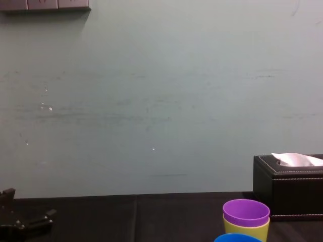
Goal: Stack the three plastic cups sequentially using one hand.
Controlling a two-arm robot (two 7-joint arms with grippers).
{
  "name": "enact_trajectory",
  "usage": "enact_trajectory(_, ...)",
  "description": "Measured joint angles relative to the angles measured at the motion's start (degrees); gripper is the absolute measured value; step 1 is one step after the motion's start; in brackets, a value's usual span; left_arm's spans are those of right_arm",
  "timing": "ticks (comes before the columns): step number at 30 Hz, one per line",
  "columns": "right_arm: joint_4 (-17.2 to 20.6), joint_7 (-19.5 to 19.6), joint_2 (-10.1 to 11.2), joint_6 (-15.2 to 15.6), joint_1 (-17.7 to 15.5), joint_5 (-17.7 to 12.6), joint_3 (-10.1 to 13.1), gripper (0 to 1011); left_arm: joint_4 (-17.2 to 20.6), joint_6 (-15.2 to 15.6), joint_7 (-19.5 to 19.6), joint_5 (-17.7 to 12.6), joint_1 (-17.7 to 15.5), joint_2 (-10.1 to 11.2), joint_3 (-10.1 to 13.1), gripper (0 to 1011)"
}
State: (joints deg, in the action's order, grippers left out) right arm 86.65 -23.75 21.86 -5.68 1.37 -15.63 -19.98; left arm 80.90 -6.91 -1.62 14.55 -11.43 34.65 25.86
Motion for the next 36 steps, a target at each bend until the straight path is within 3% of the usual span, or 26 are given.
enact_trajectory(13,1.56,-0.60,0.72,0.59,-0.34,-1.55,1.15,723,0.00,0.00,0.00,0.00,0.00,0.00,0.00,1011)
enact_trajectory(28,10.91,-0.49,3.59,7.70,-0.55,-6.59,3.39,722,0.00,0.00,0.00,0.00,0.00,0.00,0.00,1011)
enact_trajectory(36,12.40,0.37,4.63,10.53,3.10,-6.83,2.68,722,0.00,0.00,0.00,0.00,0.00,0.00,0.00,1011)
